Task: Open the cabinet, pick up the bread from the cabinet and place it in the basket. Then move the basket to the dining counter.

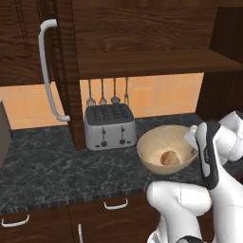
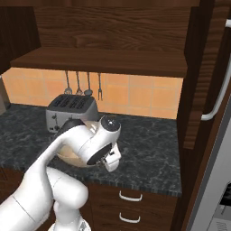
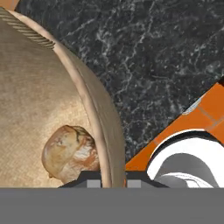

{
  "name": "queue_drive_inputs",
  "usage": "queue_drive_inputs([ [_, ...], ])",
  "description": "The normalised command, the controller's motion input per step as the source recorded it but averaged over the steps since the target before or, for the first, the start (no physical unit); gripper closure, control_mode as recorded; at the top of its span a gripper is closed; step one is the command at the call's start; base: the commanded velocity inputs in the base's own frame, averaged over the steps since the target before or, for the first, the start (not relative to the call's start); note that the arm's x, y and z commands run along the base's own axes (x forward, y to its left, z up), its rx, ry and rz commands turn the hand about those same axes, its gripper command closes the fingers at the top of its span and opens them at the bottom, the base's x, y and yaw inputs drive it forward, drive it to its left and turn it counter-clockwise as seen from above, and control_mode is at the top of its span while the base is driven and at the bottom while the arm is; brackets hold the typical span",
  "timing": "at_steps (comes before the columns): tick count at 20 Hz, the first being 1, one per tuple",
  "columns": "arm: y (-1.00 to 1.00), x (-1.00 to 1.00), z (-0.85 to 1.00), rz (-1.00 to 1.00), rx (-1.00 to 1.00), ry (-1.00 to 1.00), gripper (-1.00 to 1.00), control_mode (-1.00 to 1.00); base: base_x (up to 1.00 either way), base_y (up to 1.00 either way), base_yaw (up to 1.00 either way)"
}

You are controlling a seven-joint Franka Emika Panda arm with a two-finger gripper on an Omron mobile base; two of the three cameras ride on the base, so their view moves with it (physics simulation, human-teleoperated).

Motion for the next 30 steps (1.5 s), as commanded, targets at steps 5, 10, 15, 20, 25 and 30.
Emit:
queue_drive_inputs([
  [5, 0.66, -0.89, 0.73, -0.13, 0.00, -0.32, 1.00, -1.00, 0.00, 0.00, 0.00],
  [10, 0.39, -0.62, 0.85, -0.19, 0.01, -0.14, 1.00, -1.00, 0.00, 0.00, 0.00],
  [15, -0.01, -0.83, 0.56, -0.15, 0.07, -0.02, 1.00, -1.00, 0.00, 0.00, 0.00],
  [20, -0.03, -0.84, 0.33, -0.09, 0.03, -0.13, 1.00, -1.00, 0.00, 0.00, 0.00],
  [25, -0.01, -0.43, 0.30, -0.07, 0.01, -0.09, 1.00, -1.00, 0.00, 0.00, 0.00],
  [30, 0.00, -0.07, 0.04, -0.01, 0.00, -0.01, 1.00, 1.00, -0.72, 0.16, -0.03],
])
